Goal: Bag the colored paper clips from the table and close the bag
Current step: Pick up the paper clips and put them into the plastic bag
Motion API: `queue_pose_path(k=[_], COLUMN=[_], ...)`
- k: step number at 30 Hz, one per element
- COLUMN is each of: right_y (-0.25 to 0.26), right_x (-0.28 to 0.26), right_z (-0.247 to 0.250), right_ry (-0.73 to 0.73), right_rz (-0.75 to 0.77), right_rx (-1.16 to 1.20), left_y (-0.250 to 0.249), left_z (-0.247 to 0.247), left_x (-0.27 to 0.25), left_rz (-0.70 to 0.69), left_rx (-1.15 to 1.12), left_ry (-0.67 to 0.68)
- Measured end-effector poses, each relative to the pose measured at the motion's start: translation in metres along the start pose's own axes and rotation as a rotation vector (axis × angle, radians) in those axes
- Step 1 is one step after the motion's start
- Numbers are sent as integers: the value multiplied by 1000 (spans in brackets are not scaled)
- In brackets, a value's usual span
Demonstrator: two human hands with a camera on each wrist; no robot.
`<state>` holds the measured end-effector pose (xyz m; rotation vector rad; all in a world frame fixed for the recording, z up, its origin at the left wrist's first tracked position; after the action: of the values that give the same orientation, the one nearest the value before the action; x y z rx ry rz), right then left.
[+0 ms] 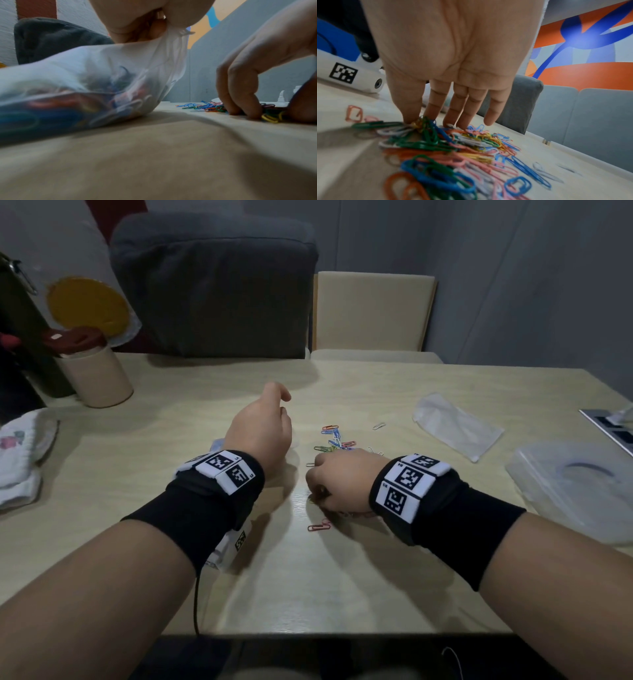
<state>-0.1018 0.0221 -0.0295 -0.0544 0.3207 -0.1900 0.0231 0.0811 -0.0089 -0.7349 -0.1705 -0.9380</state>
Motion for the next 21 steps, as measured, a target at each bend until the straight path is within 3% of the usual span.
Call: queue_pose_path(k=[5,13,17,21], right_y=[7,-7,-29,-41], right_x=[-7,-11,-9,-6], right_z=[-3,-5,-2,-11], right_ry=[-12,-47,-139,-2], right_rz=[47,-49,-263,-477], right_rx=[167,84,176,190], left_y=[-10,-14,-17,-19], left_z=[-3,-3,-5,-10], left_x=[-3,-7,-10,-10], left_rz=[-136,-179,-184,-196], left_rx=[-90,-191,-236,-200], left_ry=[46,100,156,191])
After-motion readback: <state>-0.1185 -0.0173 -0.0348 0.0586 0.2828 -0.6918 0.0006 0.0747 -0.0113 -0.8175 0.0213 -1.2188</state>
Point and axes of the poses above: each hand's wrist, its own x-axis towards the middle knuckle, its own z-axis out of the back of the hand, y = z × x, the point moved 4 cm from there along x, towards the middle knuckle, and after that the axes turned 1 degree about -z, right-handed, at the moved point
